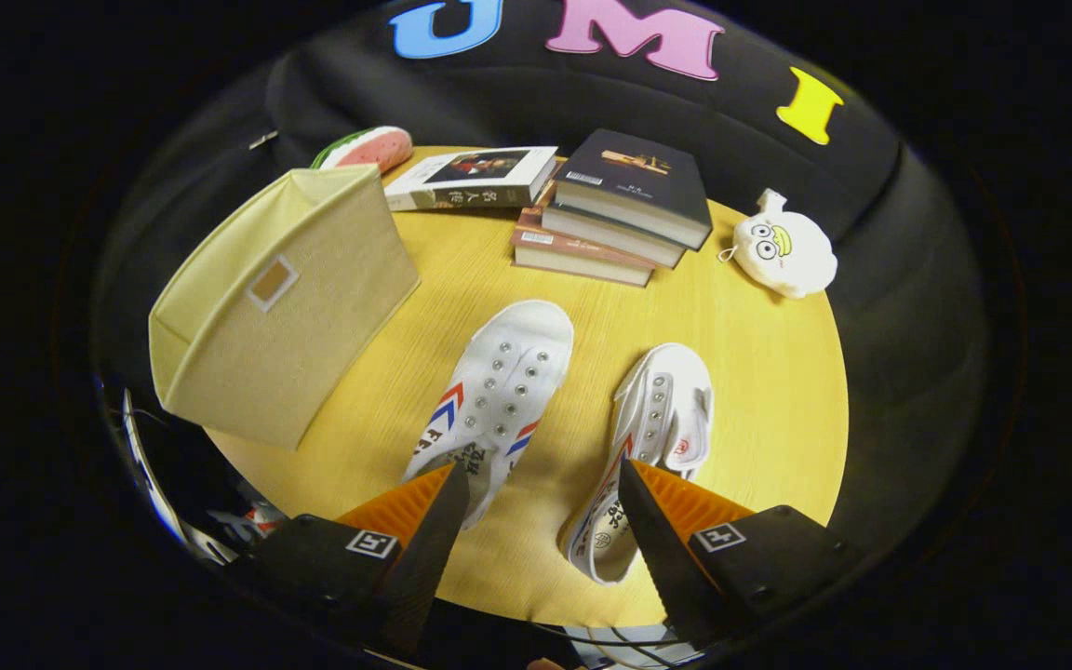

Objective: Open the storage box then place both shoes into the box .Put the left shoe in first, then the right shoe, with the right side of both shoes facing outward in a uniform manner.

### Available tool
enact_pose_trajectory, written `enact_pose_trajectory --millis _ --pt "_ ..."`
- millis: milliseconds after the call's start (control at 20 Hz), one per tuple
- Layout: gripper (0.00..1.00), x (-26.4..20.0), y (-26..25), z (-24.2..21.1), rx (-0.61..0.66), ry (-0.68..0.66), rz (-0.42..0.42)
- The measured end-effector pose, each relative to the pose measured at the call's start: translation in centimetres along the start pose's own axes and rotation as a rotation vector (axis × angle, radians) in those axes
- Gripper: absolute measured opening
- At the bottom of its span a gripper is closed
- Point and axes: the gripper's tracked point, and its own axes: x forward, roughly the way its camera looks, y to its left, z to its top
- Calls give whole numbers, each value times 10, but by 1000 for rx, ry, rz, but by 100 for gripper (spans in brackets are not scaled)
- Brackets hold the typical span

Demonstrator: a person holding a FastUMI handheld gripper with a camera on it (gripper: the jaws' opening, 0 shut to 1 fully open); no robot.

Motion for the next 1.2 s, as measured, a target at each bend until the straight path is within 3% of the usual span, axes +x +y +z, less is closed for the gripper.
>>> enact_pose_trajectory --millis 350,600,650,800,950,1100,1200 --pt "98 50 -12 3 -60 -19 -30" --pt "85 70 10 -3 37 28 115" --pt "73 70 13 -5 86 39 143" --pt "48 69 21 -7 221 54 240" --pt "23 67 27 -4 312 55 257" --pt "9 68 26 -4 421 33 263" --pt "5 67 27 -3 505 23 286"
